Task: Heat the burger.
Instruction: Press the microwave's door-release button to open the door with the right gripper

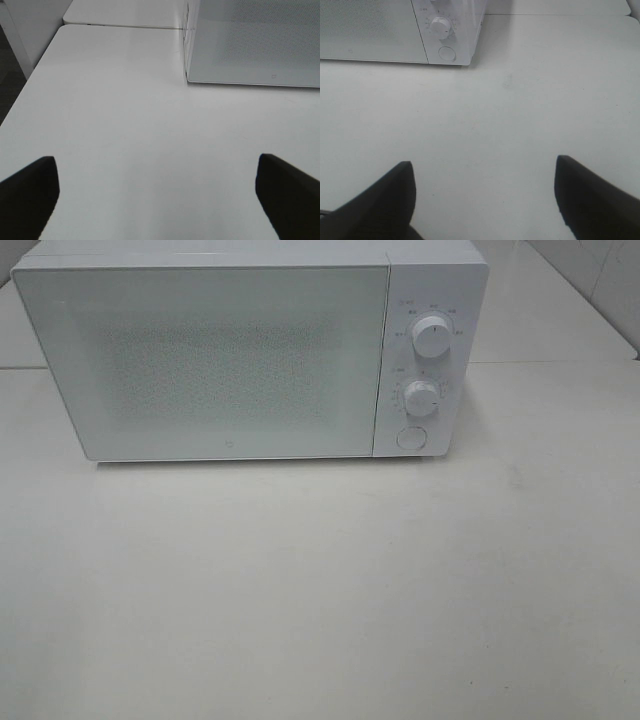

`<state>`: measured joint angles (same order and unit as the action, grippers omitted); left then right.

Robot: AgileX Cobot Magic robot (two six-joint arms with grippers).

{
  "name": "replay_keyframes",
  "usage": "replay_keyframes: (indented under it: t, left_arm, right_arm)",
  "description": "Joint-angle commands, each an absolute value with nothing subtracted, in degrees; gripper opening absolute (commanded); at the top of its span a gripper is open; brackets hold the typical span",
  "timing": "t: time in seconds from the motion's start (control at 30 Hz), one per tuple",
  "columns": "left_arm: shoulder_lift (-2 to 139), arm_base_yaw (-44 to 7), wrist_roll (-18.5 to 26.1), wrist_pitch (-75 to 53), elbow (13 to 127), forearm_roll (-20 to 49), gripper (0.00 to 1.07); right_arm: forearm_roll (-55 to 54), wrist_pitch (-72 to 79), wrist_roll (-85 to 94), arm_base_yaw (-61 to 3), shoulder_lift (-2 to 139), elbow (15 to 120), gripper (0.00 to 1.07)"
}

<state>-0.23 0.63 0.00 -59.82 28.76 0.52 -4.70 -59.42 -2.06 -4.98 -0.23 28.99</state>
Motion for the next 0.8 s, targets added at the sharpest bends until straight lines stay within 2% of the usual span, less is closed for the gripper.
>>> replay_keyframes:
  t: [0.03, 0.33, 0.8]
  left_arm:
    - [-1.43, 0.8, -0.52, -59.36, 28.65, 0.34, 1.0]
    - [-1.43, 0.8, -0.52, -59.36, 28.65, 0.34, 1.0]
    - [-1.43, 0.8, -0.52, -59.36, 28.65, 0.34, 1.0]
  right_arm:
    - [-4.35, -59.13, -2.41, -4.58, -1.72, 28.93, 0.75]
    - [-4.76, -57.98, -3.5, -4.58, -0.4, 30.14, 0.75]
    - [-4.76, -44.75, -3.55, -4.58, 13.87, 31.63, 0.75]
